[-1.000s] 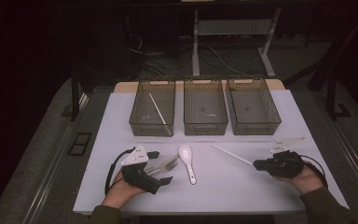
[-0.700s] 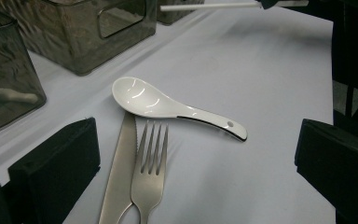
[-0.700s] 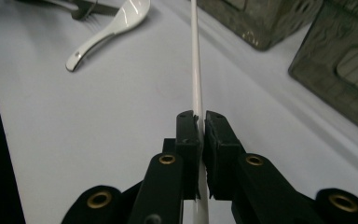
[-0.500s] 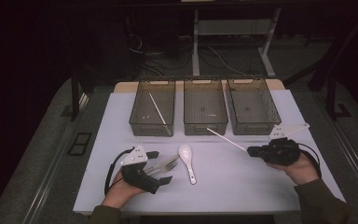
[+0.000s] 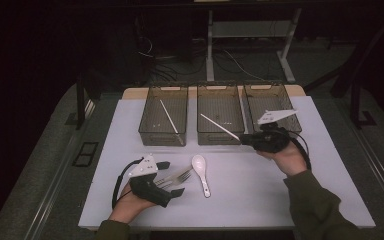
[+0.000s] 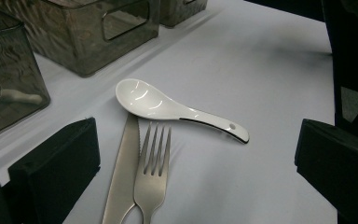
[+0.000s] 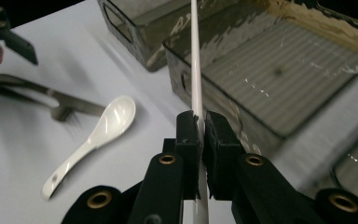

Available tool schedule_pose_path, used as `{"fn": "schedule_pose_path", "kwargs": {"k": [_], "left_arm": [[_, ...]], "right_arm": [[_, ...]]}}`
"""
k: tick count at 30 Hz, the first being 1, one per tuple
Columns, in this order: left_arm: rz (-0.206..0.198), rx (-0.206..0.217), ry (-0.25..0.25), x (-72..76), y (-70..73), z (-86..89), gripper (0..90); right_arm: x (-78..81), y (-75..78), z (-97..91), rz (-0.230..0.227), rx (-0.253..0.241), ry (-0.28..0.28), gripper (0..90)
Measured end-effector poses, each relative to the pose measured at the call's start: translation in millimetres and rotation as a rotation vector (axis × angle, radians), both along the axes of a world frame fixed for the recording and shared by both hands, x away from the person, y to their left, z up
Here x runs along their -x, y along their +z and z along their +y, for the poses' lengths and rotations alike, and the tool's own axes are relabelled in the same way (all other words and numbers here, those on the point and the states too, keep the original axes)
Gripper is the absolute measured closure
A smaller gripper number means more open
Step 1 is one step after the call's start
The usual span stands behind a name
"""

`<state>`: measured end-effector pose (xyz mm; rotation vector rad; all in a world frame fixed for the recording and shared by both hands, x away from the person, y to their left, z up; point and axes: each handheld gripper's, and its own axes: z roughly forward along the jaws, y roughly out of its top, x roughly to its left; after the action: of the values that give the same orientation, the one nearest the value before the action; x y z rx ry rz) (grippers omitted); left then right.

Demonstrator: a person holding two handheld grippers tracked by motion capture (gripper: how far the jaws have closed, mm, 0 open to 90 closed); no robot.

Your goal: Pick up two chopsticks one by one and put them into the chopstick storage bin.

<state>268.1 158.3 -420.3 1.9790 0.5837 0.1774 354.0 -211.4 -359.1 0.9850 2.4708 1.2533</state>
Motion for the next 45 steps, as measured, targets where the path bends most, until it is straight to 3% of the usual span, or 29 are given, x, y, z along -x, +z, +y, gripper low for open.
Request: {"fn": "schedule_pose_path", "kwargs": {"k": [13,25,34,39,45], "left_arm": [[-0.006,-0.005,-0.004,-0.2,0.7,-1.2,0.0],[-0.005,0.008,-0.007,0.8,1.4,-1.4,0.0],[-0.004,0.024,-0.011,0.7,2.2,-2.0,0.0],[-0.007,0.022,-0.019,0.9,2.9,-1.4,0.0],[-0.006,0.030,-0.022,0.5,2.9,-2.2,0.0]], "right_arm": [[-50.9,10.0,97.5,0.018,0.063,-0.004,84.3],[-97.1,4.3,168.2,0.072,0.089,-0.048,84.3],[-122.2,-2.9,202.3,0.095,0.115,-0.080,84.3],[-129.0,-9.1,215.9,0.109,0.136,-0.094,84.2],[-133.0,-14.2,223.2,0.136,0.129,-0.105,84.0]]}}
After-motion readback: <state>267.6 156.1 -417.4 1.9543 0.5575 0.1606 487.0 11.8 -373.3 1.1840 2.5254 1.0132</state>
